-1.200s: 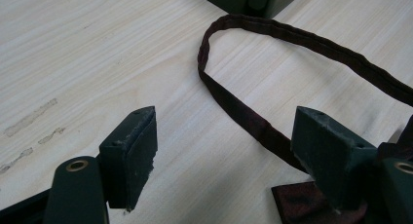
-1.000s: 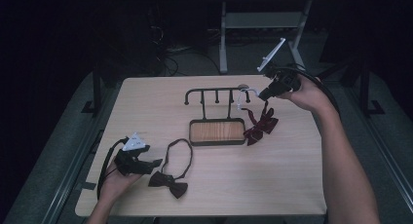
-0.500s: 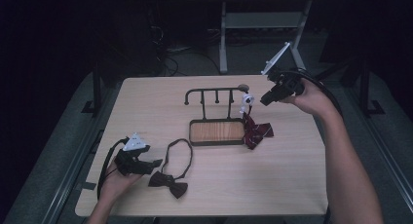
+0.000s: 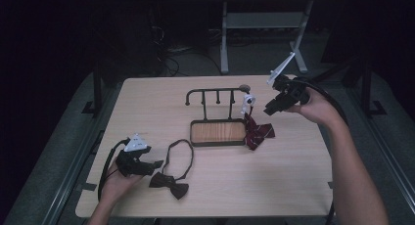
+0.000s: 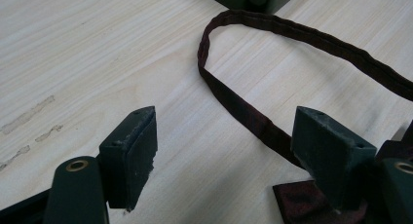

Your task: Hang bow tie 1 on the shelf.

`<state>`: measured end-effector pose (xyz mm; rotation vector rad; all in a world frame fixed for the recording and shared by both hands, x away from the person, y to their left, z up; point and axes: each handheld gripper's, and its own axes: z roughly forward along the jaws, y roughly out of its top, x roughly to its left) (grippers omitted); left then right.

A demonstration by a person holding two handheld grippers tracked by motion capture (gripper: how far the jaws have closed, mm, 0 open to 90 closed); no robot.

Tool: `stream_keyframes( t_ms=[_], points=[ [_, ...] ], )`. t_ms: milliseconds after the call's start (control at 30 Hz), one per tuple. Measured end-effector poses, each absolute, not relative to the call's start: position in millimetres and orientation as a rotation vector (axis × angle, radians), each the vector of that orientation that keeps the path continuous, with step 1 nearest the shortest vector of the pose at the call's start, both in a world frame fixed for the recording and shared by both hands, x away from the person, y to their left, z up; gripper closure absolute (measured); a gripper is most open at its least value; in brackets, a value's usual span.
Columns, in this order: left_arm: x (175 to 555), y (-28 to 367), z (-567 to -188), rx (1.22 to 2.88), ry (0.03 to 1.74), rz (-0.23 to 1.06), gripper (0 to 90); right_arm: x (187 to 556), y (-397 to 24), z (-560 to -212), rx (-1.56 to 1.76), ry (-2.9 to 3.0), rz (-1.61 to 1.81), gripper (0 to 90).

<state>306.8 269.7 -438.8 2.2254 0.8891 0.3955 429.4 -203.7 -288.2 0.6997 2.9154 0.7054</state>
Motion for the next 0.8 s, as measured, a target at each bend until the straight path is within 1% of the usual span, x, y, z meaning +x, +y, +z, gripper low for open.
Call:
stream_keyframes(
  t_ms=[267,800],
  points=[
    [307,269,-439,2.228,0.890,0.390,25.2,424,-208,-294,0.690,2.916,0.742,70.1],
    [307,269,-440,2.219,0.889,0.395,25.2,409,-210,-315,0.689,2.944,0.739,63.6]
  ],
)
